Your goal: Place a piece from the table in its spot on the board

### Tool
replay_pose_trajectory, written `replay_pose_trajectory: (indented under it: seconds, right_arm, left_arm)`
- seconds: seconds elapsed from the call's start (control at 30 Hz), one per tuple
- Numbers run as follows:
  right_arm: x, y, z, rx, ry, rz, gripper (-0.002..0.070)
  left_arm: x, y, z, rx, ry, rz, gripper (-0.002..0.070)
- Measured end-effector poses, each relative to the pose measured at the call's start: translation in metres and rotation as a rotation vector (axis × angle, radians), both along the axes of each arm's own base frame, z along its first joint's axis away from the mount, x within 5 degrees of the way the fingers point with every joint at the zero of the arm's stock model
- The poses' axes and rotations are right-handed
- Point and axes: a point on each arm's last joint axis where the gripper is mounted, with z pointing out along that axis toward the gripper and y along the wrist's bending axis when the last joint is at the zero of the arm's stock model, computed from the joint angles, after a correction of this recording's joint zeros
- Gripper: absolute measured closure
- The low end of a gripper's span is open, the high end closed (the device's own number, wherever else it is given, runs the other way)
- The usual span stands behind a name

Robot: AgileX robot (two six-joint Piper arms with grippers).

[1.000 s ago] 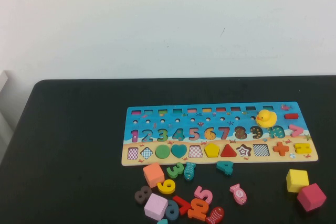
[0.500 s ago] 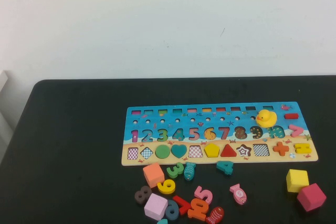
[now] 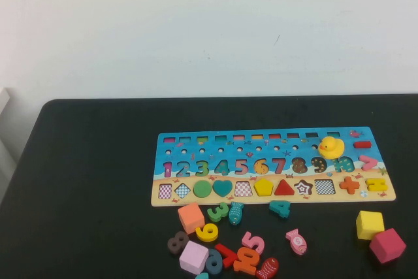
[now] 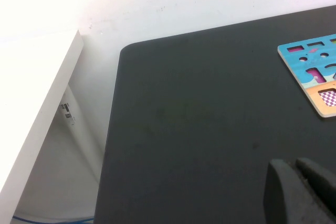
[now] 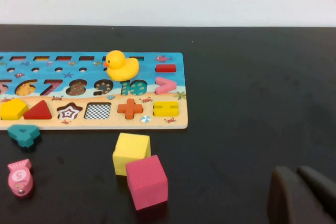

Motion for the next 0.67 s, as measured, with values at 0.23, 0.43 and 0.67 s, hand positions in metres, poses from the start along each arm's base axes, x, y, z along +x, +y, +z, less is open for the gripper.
replay_pose_trajectory:
  seconds: [0.23, 0.43, 0.67]
  right_arm:
    - [0.0000, 0.0000, 0.0000, 0.000, 0.000, 0.000, 0.0657]
    - [0.0000, 0.0000, 0.0000, 0.000, 0.000, 0.001, 0.0657]
    - [0.0000, 0.0010, 0.0000, 0.000, 0.000, 0.020, 0.0657]
  left_arm:
    - [0.0000, 0.0000, 0.0000, 0.000, 0.000, 0.000, 0.0676]
    - [0.0000, 0.0000, 0.0000, 0.000, 0.000, 0.000, 0.0676]
    - [0.0000, 0.0000, 0.0000, 0.000, 0.000, 0.000, 0.0676]
